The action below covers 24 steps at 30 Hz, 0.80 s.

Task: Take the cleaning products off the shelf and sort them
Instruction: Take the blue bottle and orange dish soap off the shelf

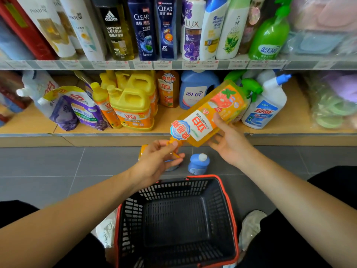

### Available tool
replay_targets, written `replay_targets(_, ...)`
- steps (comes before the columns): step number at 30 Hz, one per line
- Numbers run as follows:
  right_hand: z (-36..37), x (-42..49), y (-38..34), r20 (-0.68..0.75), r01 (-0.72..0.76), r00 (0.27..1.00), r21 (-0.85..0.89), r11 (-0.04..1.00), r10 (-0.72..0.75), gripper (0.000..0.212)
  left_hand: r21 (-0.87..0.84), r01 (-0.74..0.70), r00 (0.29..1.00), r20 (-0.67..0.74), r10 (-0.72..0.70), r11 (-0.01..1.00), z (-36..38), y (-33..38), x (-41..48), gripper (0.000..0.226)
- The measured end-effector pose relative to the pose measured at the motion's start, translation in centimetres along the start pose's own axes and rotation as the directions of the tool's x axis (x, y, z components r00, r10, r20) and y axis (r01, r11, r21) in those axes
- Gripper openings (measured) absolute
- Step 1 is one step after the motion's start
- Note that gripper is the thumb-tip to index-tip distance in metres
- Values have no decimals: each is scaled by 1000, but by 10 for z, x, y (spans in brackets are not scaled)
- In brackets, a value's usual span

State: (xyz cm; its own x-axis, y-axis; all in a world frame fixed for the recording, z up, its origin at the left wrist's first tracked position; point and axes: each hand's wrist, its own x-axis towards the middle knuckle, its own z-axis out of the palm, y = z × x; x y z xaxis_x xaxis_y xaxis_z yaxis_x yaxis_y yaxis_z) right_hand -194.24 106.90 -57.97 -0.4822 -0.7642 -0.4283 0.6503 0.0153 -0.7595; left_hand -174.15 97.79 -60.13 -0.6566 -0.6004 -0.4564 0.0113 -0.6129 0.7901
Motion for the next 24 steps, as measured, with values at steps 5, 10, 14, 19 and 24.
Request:
replay_targets(5,4,15,2,-41,-134,990,104,986,138,59,-9,-101,994,-48,100,995,8,23,12,21)
replay_targets(10,7,26,7,-58,-302,949,131,944,311,74,79,-270,962,-20,273,960,18,62,30,29)
replay_targets(14,6,39,14,14,-405,914,98,909,406,79,160,-362,931,22,364,918,24,86,52,32)
replay_targets(19,-2,54,36,4,-423,905,-116,899,426,67,324,-389,921,103,377,862,30,89,80,39)
replay_targets(24,-38,78,58,-47,-24,998,-885,465,-37,25,504,-341,938,122,325,793,27,80,107,40)
